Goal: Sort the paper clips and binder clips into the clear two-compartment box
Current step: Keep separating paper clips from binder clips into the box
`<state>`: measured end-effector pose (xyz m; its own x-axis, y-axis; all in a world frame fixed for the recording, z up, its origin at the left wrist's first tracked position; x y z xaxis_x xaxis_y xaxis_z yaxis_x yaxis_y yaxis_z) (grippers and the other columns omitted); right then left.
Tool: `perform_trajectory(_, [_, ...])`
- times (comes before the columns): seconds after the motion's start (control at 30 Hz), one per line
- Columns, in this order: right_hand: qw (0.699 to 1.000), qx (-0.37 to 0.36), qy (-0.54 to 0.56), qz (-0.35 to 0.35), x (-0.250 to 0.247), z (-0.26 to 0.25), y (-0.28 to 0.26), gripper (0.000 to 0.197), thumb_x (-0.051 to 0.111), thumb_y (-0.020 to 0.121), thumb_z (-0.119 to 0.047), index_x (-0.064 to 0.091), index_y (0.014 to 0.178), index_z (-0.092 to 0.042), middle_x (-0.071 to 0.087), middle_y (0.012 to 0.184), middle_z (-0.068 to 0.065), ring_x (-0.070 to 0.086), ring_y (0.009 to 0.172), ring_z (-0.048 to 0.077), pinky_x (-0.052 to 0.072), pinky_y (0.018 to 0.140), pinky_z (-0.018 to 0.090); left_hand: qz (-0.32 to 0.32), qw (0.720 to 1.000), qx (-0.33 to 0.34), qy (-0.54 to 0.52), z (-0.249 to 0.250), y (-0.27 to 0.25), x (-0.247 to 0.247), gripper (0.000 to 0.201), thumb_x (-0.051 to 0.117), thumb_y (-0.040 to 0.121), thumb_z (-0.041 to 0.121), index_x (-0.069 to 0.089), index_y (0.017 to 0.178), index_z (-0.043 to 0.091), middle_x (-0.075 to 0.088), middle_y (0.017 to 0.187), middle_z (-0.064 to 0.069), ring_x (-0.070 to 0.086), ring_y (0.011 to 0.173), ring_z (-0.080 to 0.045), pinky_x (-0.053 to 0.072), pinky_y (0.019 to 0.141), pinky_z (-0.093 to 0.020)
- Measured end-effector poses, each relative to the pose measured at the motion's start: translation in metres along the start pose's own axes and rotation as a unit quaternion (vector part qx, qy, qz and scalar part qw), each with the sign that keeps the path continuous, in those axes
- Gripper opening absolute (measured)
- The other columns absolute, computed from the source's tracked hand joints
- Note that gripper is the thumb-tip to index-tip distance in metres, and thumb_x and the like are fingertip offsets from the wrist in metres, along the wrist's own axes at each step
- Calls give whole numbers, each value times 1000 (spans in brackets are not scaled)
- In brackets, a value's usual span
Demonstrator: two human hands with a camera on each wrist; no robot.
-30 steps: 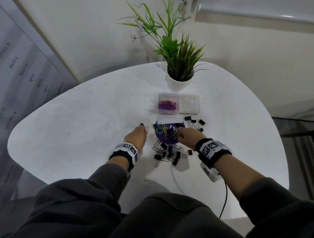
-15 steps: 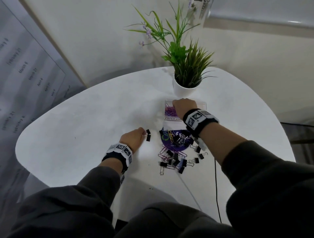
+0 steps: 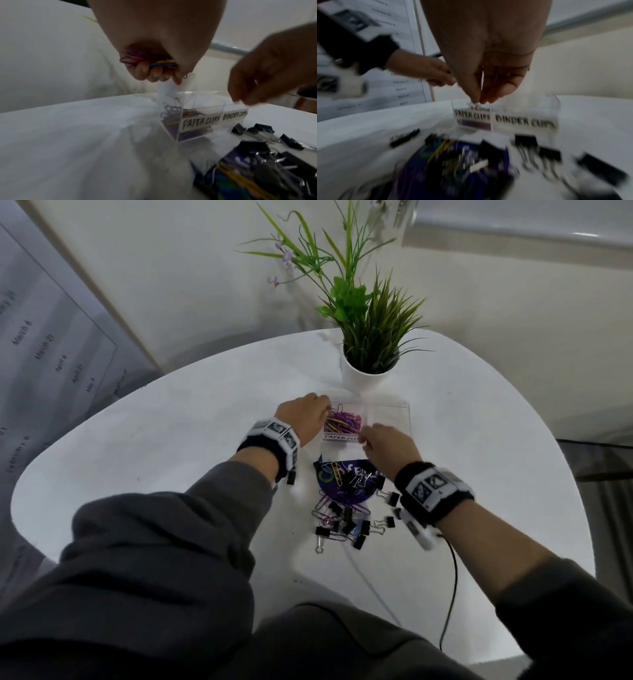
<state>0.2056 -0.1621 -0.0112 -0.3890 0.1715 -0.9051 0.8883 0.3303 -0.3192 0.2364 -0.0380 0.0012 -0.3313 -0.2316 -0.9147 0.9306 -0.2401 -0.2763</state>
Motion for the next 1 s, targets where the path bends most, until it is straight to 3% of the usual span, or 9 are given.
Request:
perform_trajectory(0.1, [999,-3,-19,-46,36,9,-24,28,45,95,-11,59,118,-15,63,119,6,57,110,24,51,90,36,-47,998,34,31,26,25,18,31,35,100,12,49,127,11,51,124,-15,57,108,-34,48,89,-43])
perform_trajectory(0.23, [997,-27,-41,-54,61,2,-36,44,50,90,-11,49,133,-18,53,136,5,47,123,30,41,99,41,-96,994,52,16,40,32,41,42,46,96,12,41,137,11,41,137,-15,47,121,-36,42,102,-44])
perform_trajectory(0.3, [999,-12,-36,-19,55,4,-36,41,49,89,-5,53,128,-13,56,130,11,50,118,32,43,95,41,-50,997,62,11,43,25,31,45,47,94,13,41,138,12,40,141,-12,44,125,-33,39,104,-42])
perform_trajectory(0.37, [998,51,1,21,44,20,-35,32,46,89,0,55,119,-6,57,122,14,53,111,33,46,87,40,21,996,83,37,45,9,17,39,46,94,13,45,133,12,43,138,-9,44,124,-29,38,103,-40])
perform_trajectory(0.43, [993,116,20,12,43,41,-36,26,43,92,-2,53,116,-4,55,123,14,51,113,32,47,85,39,41,988,122,86,48,-12,22,35,45,93,12,49,128,13,47,135,-6,44,124,-27,35,104,-38])
perform_trajectory(0.6, [988,143,0,-59,60,57,-33,32,44,93,-2,51,123,-4,53,129,14,44,124,31,46,94,41,-109,946,226,205,50,-51,92,46,45,92,3,42,136,16,45,140,-4,42,124,-26,36,100,-37])
perform_trajectory(0.7, [990,130,-11,-57,62,54,-24,29,45,91,-3,58,117,-5,57,125,14,48,120,32,48,94,42,-129,940,211,234,46,-54,105,53,46,91,4,33,142,15,41,143,-3,40,126,-26,36,100,-36])
perform_trajectory(0.83, [992,106,-45,-58,64,45,-22,28,47,90,-6,57,117,-5,57,123,14,51,116,32,50,90,42,-122,944,176,250,47,-51,101,41,42,94,4,41,134,9,46,137,-8,40,125,-28,35,100,-36])
perform_trajectory(1.0, [986,101,-76,-112,73,39,-20,26,49,92,-10,52,117,-6,58,122,14,52,116,31,49,89,41,-132,935,185,273,55,-51,103,32,35,97,4,46,127,3,48,133,-14,43,122,-30,34,100,-36])
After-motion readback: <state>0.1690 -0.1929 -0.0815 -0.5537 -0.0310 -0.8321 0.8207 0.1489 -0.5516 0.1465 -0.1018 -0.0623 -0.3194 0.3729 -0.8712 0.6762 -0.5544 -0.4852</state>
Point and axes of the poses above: each hand's wrist, its own y-axis towards the middle knuckle, its own x-axis out of the palm, z = x × y, the point moved 10 cm from there along y, towards the middle knuckle
